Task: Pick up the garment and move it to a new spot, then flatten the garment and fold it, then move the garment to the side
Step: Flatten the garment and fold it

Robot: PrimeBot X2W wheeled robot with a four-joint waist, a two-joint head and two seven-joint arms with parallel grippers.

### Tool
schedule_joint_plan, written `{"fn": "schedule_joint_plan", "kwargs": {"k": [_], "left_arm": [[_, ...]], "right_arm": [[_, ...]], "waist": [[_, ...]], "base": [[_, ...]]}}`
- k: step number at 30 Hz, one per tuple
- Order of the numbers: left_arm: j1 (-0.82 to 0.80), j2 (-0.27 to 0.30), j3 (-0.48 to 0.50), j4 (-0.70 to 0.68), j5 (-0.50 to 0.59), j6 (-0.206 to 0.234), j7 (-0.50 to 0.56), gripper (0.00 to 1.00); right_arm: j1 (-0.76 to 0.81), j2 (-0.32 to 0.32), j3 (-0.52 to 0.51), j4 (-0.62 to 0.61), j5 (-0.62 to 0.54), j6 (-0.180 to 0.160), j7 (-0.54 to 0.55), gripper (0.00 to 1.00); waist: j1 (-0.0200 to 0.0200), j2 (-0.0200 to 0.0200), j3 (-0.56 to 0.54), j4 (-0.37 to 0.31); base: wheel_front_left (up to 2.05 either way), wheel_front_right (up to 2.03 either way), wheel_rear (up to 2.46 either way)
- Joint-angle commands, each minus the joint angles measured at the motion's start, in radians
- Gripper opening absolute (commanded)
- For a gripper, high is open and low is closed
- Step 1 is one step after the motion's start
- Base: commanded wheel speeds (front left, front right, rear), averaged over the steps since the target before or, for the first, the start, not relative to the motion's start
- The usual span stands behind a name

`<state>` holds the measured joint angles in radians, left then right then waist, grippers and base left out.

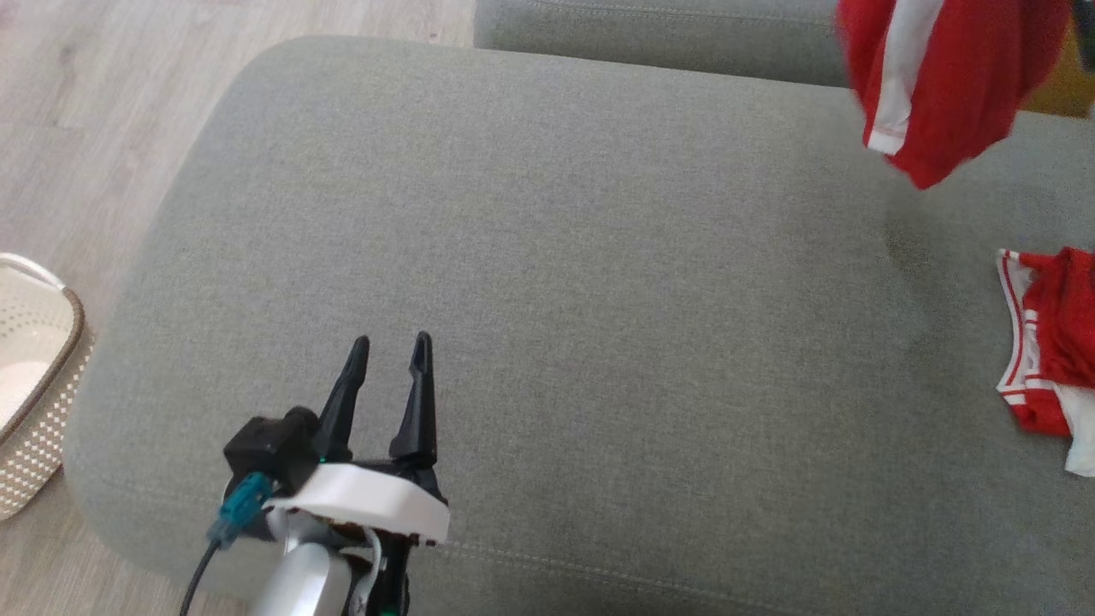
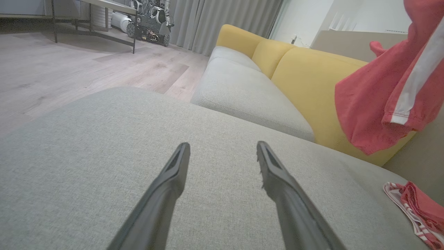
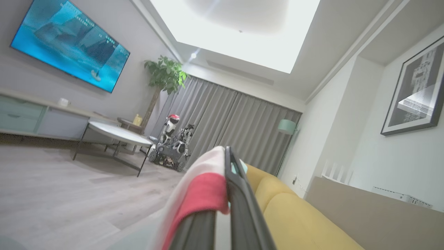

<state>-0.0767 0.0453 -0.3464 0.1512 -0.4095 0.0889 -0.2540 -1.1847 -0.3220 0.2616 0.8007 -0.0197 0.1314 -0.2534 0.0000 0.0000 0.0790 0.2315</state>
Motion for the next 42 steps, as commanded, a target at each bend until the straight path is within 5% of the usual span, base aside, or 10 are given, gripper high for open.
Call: {"fn": "schedule_joint_plan", "kwargs": {"k": [1, 8, 19, 31, 32, 33, 34, 42], "left_arm": [[-0.024, 0.005, 0.039, -0.036, -0.003, 0.005, -0.008, 1.0], [-0.016, 0.005, 0.061, -0.041, 0.005, 0.002, -0.008, 1.0], [-0.037, 0.005, 0.053, -0.042, 0.014, -0.006, -0.008, 1.0], [-0.071, 0.005, 0.053, -0.04, 0.038, -0.025, -0.008, 1.0], [-0.074, 0.005, 0.053, -0.039, 0.04, -0.027, -0.008, 1.0], [-0.077, 0.005, 0.052, -0.039, 0.041, -0.028, -0.008, 1.0], [-0.08, 0.005, 0.05, -0.038, 0.042, -0.029, -0.008, 1.0], [-0.099, 0.005, 0.042, -0.039, 0.054, -0.038, -0.008, 1.0]], "right_arm": [[0.028, 0.042, -0.024, -0.056, -0.013, -0.001, -0.007, 0.0], [0.318, 0.106, -0.159, -0.185, -0.014, -0.001, -0.008, 0.0], [0.758, 0.197, -0.523, -0.32, -0.082, -0.001, 0.008, 0.0], [0.977, 0.27, -0.603, -0.487, -0.116, -0.001, 0.104, 0.0], [0.988, 0.271, -0.605, -0.486, -0.116, -0.001, 0.123, 0.25], [0.995, 0.271, -0.595, -0.484, -0.103, -0.001, 0.134, 0.91], [0.999, 0.271, -0.589, -0.482, -0.087, -0.001, 0.144, 1.0], [1.002, 0.272, -0.511, -0.624, 0.003, -0.001, 0.128, 1.0]], "waist": [[0.0, 0.0, -0.004, -0.001], [0.0, 0.0, 0.008, -0.028], [0.0, 0.0, 0.041, -0.108], [0.0, 0.0, 0.053, -0.225], [0.0, 0.0, 0.053, -0.235], [0.0, 0.0, 0.054, -0.244], [0.0, 0.0, 0.054, -0.252], [0.0, 0.0, 0.051, -0.318]], "base": [[0.0, 0.0, 0.0], [0.0, 0.0, 0.0], [0.0, 0.0, 0.0], [0.0, 0.0, 0.0], [0.0, 0.0, 0.0], [0.0, 0.0, 0.0], [0.0, 0.0, 0.0], [0.0, 0.0, 0.0]]}}
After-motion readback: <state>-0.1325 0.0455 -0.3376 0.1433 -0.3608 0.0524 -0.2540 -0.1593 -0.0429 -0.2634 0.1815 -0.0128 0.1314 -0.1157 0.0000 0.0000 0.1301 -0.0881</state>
